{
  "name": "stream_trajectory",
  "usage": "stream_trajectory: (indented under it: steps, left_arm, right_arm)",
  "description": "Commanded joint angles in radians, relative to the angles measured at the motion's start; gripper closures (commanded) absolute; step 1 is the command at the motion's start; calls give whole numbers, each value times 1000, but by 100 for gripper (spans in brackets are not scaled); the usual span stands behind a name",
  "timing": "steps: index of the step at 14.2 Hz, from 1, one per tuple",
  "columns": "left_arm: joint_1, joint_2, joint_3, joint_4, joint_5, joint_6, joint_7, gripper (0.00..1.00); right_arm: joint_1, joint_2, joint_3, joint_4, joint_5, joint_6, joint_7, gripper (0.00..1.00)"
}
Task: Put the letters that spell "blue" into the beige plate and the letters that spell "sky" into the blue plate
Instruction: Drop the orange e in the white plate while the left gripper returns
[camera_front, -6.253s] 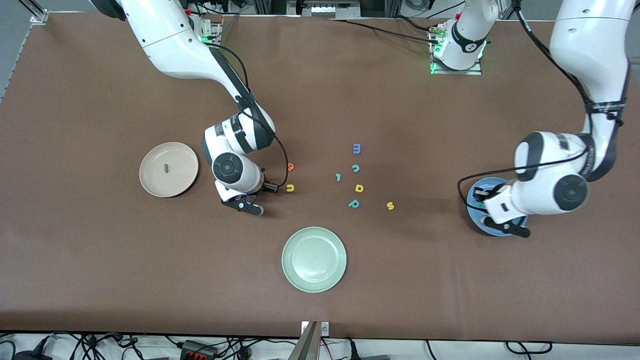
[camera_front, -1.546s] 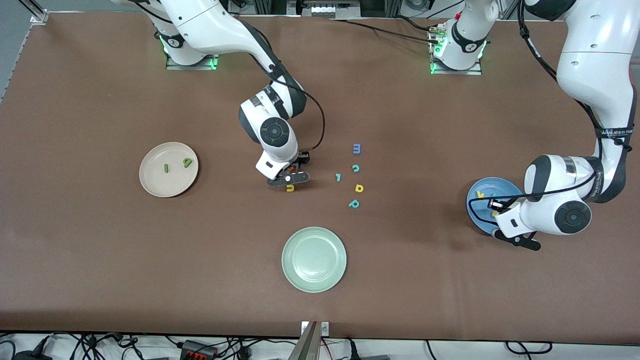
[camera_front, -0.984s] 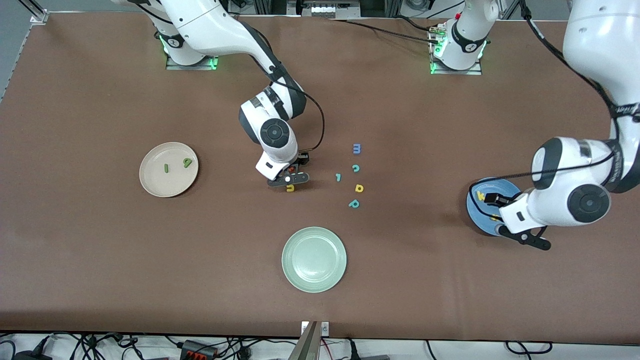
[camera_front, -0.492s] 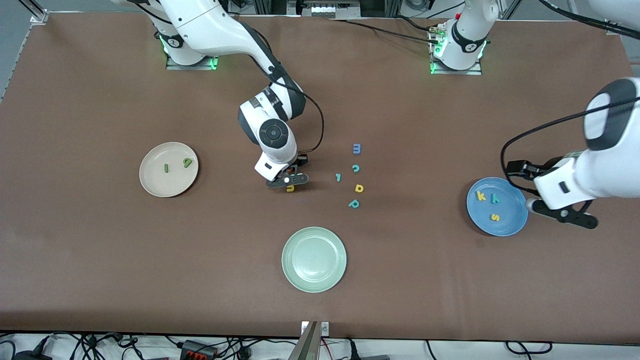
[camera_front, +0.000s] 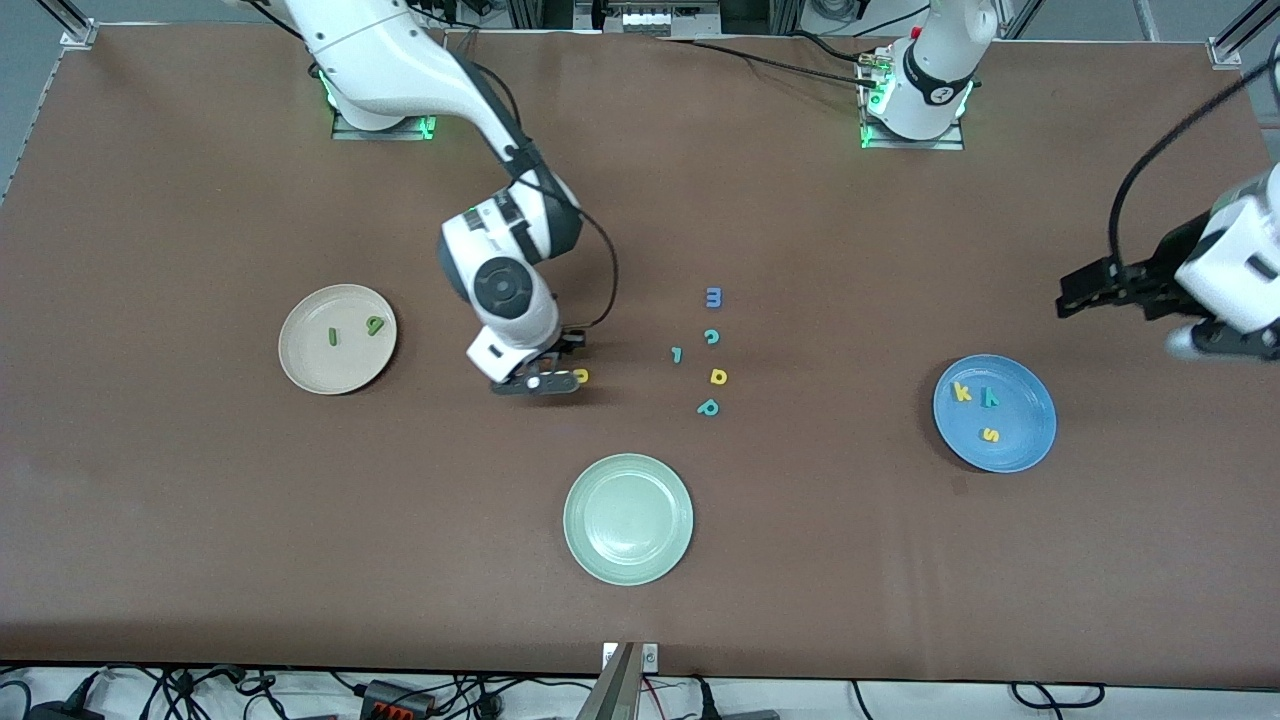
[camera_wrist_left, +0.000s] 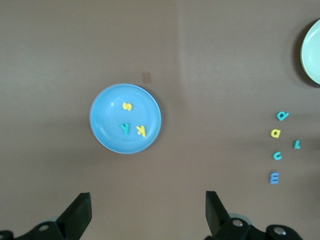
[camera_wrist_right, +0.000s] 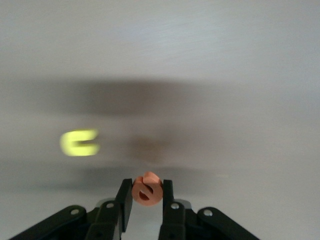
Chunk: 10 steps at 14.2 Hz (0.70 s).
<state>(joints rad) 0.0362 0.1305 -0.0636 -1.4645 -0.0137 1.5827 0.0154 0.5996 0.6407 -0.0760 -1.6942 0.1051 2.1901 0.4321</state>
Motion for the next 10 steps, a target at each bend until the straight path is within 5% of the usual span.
stream_trajectory:
  steps: [1,10]
  left_arm:
    - [-65,-101,84,-135,-19,66,64,0]
    - [-24,-187,45,-261,-12,89,69,0]
  right_arm:
    - [-130,-73,16,-34,-13,-105,-126,88]
    - [-394,-193,-10,-248,-31,-173,-404,88]
